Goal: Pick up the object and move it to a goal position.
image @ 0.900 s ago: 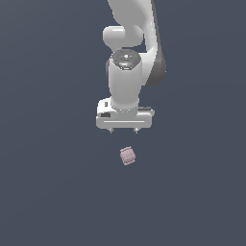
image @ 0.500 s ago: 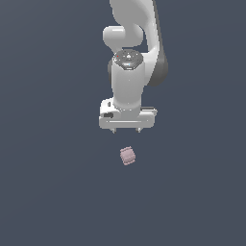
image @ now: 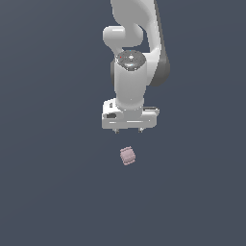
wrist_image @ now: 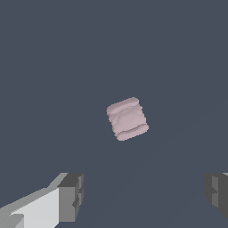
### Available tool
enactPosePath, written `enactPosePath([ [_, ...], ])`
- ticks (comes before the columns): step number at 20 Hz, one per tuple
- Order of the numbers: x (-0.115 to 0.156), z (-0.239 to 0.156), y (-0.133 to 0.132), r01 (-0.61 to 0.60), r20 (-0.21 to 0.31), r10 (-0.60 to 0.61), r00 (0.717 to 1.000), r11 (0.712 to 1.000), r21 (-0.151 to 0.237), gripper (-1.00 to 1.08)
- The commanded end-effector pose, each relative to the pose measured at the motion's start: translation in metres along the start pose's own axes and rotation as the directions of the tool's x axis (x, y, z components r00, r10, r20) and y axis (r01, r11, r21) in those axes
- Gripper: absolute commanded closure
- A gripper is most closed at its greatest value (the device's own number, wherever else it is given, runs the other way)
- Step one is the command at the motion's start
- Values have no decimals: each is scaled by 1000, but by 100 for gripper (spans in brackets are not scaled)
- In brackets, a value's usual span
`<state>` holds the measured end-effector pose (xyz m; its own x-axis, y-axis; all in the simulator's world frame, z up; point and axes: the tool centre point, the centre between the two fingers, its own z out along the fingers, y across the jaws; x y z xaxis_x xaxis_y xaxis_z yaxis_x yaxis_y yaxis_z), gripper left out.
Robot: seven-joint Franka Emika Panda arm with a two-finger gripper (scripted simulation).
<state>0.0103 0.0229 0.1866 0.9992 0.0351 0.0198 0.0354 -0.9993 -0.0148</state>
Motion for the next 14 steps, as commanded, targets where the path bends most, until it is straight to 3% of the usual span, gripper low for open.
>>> enactPosePath([
  [1, 2, 4, 0, 16, 2, -16, 1000, 1000, -1, -92],
  [8, 15, 30, 1, 119, 9, -119, 993, 993, -8, -92],
  [14, 29, 65, 2, 247, 17, -247, 969, 969, -10, -92],
])
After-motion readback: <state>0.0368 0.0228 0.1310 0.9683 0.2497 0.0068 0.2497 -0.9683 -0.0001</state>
